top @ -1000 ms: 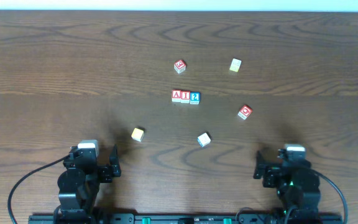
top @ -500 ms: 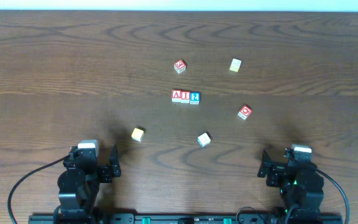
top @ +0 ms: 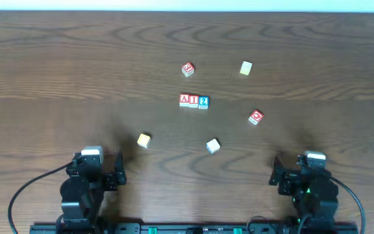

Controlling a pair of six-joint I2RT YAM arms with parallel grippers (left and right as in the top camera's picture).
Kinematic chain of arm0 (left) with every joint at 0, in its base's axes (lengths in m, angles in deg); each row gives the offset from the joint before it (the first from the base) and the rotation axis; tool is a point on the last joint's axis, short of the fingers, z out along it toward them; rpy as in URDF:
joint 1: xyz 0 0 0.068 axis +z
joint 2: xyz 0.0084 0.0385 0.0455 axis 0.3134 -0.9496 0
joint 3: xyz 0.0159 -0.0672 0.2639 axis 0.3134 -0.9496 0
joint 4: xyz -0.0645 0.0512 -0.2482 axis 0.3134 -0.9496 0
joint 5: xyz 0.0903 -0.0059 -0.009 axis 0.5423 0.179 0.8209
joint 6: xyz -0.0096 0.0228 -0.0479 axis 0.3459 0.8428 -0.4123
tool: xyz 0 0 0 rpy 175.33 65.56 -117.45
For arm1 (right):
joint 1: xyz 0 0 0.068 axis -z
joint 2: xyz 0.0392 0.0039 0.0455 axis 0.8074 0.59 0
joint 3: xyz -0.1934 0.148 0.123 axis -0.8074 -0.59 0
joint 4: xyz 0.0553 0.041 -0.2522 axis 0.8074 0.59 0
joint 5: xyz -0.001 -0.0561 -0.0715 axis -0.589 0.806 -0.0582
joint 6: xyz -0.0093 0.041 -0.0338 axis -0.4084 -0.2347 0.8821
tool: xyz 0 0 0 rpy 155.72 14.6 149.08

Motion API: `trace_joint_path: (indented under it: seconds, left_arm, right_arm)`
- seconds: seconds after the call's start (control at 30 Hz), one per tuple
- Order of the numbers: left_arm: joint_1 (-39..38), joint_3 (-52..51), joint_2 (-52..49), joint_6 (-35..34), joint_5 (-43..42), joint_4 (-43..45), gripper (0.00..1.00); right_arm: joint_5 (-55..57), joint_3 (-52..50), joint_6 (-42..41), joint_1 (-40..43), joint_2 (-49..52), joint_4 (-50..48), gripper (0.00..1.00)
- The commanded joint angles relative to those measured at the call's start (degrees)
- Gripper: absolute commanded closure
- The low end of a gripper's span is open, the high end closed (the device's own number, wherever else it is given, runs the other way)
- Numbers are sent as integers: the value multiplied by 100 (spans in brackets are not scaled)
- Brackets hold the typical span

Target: Spell out Ai2

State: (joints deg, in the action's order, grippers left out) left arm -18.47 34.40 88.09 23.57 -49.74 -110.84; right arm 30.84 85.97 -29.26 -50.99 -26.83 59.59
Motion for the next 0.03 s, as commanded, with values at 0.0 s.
trace_joint_path:
  seconds: [0.0]
  left_arm:
    - [20, -57, 37, -13, 39, 15, 5]
  right_arm:
    - [-59, -68, 68, 50, -63, 0, 1]
